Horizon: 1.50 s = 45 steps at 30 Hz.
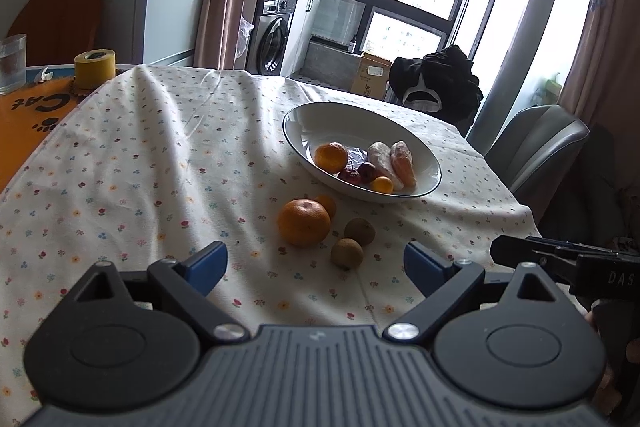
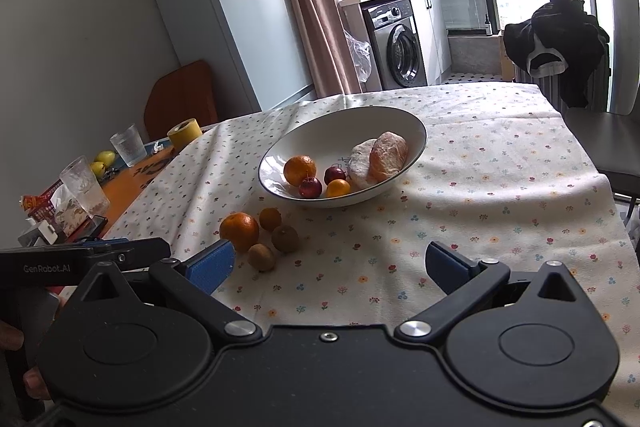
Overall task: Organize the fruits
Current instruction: 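Move both open tools toward the brown kiwis on the tablecloth, then close the left tool on a brown kiwi while the right tool grasps another kiwi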
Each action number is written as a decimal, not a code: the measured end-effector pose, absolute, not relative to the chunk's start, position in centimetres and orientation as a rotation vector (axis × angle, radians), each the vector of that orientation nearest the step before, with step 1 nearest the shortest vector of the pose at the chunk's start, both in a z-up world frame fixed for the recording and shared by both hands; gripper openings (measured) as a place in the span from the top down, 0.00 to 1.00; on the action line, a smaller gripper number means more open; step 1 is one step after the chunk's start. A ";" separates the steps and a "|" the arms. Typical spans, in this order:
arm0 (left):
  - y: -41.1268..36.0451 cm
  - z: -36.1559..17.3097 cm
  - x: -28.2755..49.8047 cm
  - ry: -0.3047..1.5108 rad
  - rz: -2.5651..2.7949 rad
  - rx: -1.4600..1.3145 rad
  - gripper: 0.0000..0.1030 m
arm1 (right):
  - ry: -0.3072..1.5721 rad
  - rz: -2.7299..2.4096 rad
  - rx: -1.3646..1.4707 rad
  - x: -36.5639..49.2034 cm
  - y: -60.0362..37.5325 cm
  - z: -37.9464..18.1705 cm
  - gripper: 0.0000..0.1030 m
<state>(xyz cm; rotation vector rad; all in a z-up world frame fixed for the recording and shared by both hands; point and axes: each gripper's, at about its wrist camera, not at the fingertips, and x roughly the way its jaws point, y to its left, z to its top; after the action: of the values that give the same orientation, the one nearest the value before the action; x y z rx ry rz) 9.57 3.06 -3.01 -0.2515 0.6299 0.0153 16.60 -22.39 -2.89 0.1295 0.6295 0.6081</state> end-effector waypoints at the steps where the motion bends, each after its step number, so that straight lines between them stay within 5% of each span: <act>1: 3.0 -3.1 9.7 0.633 0.014 -0.250 0.10 | 0.634 0.611 0.133 16.7 -22.4 -3.0 0.00; 11: 2.5 -4.3 11.2 0.667 -0.008 -0.249 0.36 | 0.648 0.637 0.130 17.4 -21.9 -3.7 0.00; 40: 0.5 -7.4 15.8 0.746 -0.012 -0.284 0.56 | 0.685 0.656 0.050 19.0 -20.4 -5.4 0.16; 45: 0.2 -7.7 16.2 0.749 0.002 -0.288 0.70 | 0.678 0.634 0.021 19.3 -20.0 -5.6 0.16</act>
<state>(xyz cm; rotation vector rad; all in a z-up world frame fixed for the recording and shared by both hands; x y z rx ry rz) 16.19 0.23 -7.72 -0.2880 0.7488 0.0023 19.27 -20.01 -5.59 0.0205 0.6781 0.6337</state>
